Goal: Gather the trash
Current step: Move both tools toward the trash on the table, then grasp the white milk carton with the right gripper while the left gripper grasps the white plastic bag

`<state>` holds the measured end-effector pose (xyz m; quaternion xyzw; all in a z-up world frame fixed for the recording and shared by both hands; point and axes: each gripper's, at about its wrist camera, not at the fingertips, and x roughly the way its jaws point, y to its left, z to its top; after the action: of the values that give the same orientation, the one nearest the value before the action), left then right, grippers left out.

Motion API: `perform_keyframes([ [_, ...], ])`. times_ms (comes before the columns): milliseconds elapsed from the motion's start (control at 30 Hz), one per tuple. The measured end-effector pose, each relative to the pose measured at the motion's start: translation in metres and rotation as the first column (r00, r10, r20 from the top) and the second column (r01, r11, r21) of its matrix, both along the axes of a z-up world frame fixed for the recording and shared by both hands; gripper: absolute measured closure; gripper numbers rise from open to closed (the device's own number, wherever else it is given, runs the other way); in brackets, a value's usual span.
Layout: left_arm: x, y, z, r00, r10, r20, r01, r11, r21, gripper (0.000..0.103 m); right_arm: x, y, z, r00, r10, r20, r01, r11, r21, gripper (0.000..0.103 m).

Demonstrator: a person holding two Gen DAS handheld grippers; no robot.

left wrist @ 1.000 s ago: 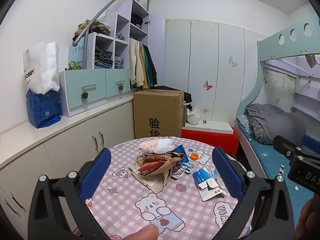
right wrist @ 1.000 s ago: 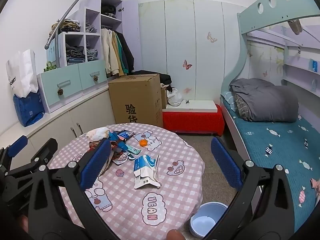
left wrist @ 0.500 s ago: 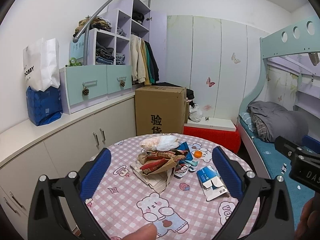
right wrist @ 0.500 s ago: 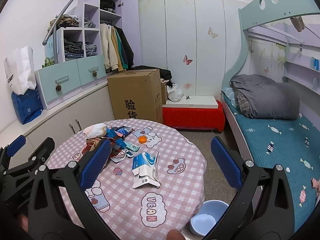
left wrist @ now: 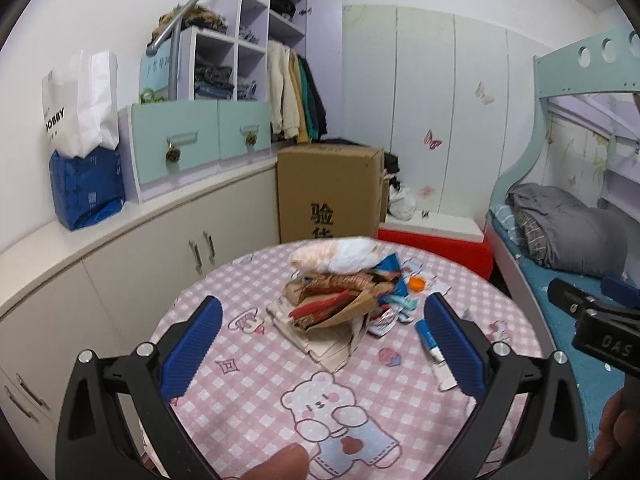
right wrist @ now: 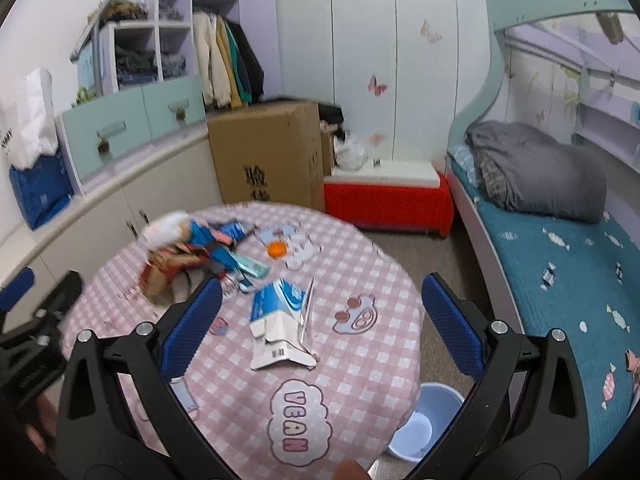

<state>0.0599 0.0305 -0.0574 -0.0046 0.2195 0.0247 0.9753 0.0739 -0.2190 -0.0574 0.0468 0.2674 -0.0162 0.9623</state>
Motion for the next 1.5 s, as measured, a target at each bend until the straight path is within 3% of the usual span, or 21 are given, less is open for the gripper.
perform_keyframes([
  [300, 0.03, 0.023, -0.042, 0.993, 0.039, -0.111, -0.04, 0.999, -0.008, 0.004, 0.071, 0.017, -0.08, 0.971, 0.099, -0.219, -0.097, 0.995, 0.018, 0.005],
  [500, 0.043, 0.034, -0.061, 0.985, 0.042, -0.164, -0.048, 0.998, -0.035, 0.004, 0.108, 0.037, -0.109, 0.941, 0.164, -0.296, -0.165, 0.986, 0.022, 0.006],
  [533, 0.046, 0.034, -0.063, 0.984, 0.042, -0.171, -0.048, 0.998, -0.032, 0.004, 0.112, 0.04, -0.112, 0.937, 0.171, -0.305, -0.175, 0.984, 0.012, 0.014],
  [567, 0.047, 0.033, -0.065, 0.984, 0.041, -0.176, -0.046, 0.999, -0.026, 0.004, 0.114, 0.043, -0.114, 0.934, 0.176, -0.312, -0.186, 0.983, -0.002, 0.033],
  [600, 0.049, 0.032, -0.066, 0.983, 0.04, -0.178, -0.044, 0.999, -0.022, 0.004, 0.115, 0.047, -0.117, 0.929, 0.186, -0.32, -0.201, 0.979, -0.015, 0.034],
  [767, 0.056, 0.025, -0.07, 0.982, 0.023, -0.186, -0.023, 1.0, 0.001, 0.004, 0.11, 0.046, -0.116, 0.931, 0.207, -0.301, -0.22, 0.975, -0.009, 0.041],
  [1000, 0.068, 0.022, -0.061, 0.986, -0.001, -0.17, 0.004, 1.0, 0.018, 0.004, 0.096, 0.02, -0.111, 0.943, 0.194, -0.27, -0.186, 0.981, 0.055, 0.042],
  [1233, 0.099, 0.025, -0.008, 0.998, -0.033, -0.056, 0.033, 0.999, -0.003, 0.004, 0.091, 0.008, -0.109, 0.947, 0.185, -0.262, -0.171, 0.982, 0.075, 0.041],
  [1367, 0.138, 0.011, 0.003, 0.994, -0.066, -0.092, 0.071, 0.996, 0.051, 0.004, 0.091, 0.006, -0.105, 0.949, 0.189, -0.252, -0.174, 0.981, 0.081, 0.041],
  [1500, 0.175, -0.015, -0.016, 0.977, -0.089, -0.191, 0.12, 0.98, 0.157, 0.004, 0.093, 0.004, -0.102, 0.95, 0.19, -0.247, -0.174, 0.981, 0.082, 0.041],
])
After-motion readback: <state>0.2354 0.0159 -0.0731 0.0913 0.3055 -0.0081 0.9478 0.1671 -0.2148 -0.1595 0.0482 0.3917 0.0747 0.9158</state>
